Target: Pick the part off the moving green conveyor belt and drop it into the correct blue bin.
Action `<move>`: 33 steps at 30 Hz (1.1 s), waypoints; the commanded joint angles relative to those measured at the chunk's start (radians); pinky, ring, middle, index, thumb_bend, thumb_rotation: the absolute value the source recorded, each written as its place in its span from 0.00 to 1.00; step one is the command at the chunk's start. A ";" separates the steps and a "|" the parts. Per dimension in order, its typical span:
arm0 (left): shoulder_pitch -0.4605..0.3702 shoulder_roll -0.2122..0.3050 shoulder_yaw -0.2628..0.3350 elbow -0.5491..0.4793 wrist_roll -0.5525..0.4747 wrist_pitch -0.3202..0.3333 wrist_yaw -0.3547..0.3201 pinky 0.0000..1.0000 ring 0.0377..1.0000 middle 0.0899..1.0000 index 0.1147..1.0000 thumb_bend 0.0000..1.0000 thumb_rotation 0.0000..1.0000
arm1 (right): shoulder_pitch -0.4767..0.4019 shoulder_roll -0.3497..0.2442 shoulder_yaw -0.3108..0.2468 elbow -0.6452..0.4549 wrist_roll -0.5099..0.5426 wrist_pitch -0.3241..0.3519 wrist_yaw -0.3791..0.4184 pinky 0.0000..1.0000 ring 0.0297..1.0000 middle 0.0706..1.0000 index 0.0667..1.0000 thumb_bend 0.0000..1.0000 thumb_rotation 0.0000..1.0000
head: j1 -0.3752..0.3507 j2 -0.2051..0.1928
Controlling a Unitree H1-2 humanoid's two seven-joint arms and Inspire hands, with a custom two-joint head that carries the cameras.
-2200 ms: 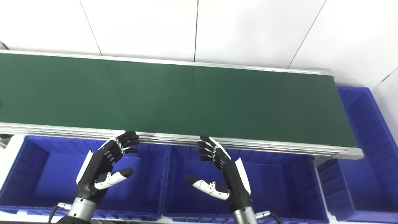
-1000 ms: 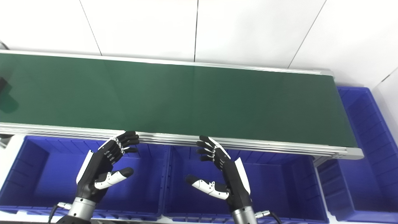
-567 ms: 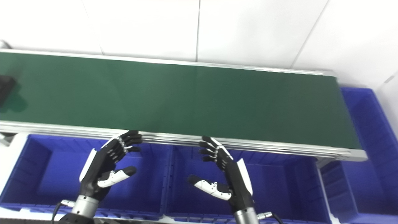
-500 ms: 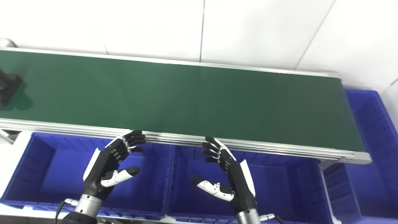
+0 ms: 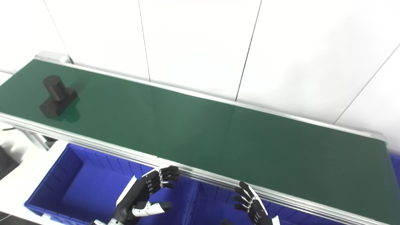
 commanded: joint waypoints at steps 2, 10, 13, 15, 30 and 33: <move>-0.026 -0.010 0.000 0.004 0.010 -0.060 0.013 0.66 0.72 0.74 0.73 0.92 0.39 | -0.013 0.004 -0.008 -0.001 0.009 -0.059 0.000 0.68 0.76 0.81 0.86 0.57 0.42 | 0.009 -0.016; -0.054 -0.016 0.000 0.074 0.004 -0.100 0.014 0.65 0.71 0.73 0.71 0.92 0.35 | -0.033 0.005 -0.017 0.049 0.013 -0.077 -0.006 0.67 0.76 0.81 0.86 0.55 0.37 | 0.052 -0.096; -0.062 -0.018 0.001 0.090 0.010 -0.104 0.015 0.63 0.70 0.72 0.70 0.93 0.35 | -0.038 0.004 -0.018 0.062 0.017 -0.078 -0.006 0.66 0.76 0.81 0.86 0.54 0.37 | 0.063 -0.111; -0.067 -0.017 0.001 0.096 0.009 -0.103 0.013 0.64 0.70 0.72 0.70 0.94 0.35 | -0.041 0.003 -0.019 0.068 0.018 -0.078 -0.005 0.66 0.76 0.81 0.87 0.54 0.36 | 0.070 -0.116; -0.075 -0.019 0.002 0.108 0.011 -0.104 0.013 0.62 0.69 0.71 0.69 0.96 0.33 | -0.045 0.007 -0.024 0.073 0.018 -0.077 -0.007 0.65 0.75 0.80 0.86 0.56 0.37 | 0.065 -0.114; -0.074 -0.020 0.001 0.106 0.010 -0.104 0.012 0.63 0.69 0.71 0.68 0.96 0.33 | -0.047 0.008 -0.026 0.073 0.018 -0.078 -0.009 0.65 0.75 0.79 0.85 0.55 0.35 | 0.065 -0.116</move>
